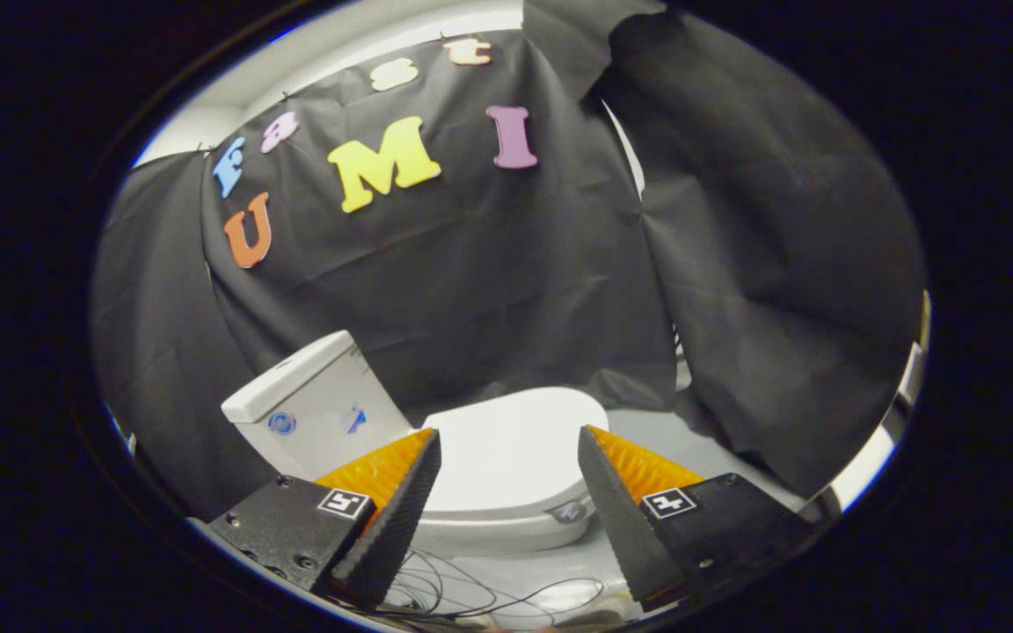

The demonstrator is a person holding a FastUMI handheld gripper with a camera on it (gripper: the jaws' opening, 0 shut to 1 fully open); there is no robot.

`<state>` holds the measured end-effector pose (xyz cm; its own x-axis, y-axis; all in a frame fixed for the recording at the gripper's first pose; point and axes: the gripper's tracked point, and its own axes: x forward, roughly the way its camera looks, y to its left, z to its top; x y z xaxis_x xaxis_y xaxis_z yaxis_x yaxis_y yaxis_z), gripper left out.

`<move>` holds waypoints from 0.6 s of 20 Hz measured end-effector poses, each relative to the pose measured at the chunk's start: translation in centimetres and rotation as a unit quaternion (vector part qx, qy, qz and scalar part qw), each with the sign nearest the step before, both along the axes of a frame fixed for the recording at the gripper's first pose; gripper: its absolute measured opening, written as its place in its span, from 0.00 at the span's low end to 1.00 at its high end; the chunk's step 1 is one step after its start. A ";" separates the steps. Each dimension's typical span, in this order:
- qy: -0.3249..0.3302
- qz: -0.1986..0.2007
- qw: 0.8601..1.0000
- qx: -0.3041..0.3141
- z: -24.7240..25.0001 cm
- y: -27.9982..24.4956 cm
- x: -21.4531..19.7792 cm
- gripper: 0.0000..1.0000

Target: Open the toilet lid.

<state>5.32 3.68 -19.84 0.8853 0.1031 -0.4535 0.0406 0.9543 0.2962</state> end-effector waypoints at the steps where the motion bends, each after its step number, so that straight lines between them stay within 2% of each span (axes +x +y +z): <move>1: 0.021 -0.001 1.000 0.008 -1.5 0.0 0.1 0.98; 8: 0.147 -0.017 0.985 0.084 -9.7 -0.1 0.5 0.97; 12: 0.184 -0.035 0.976 0.109 -13.7 -0.8 1.3 0.96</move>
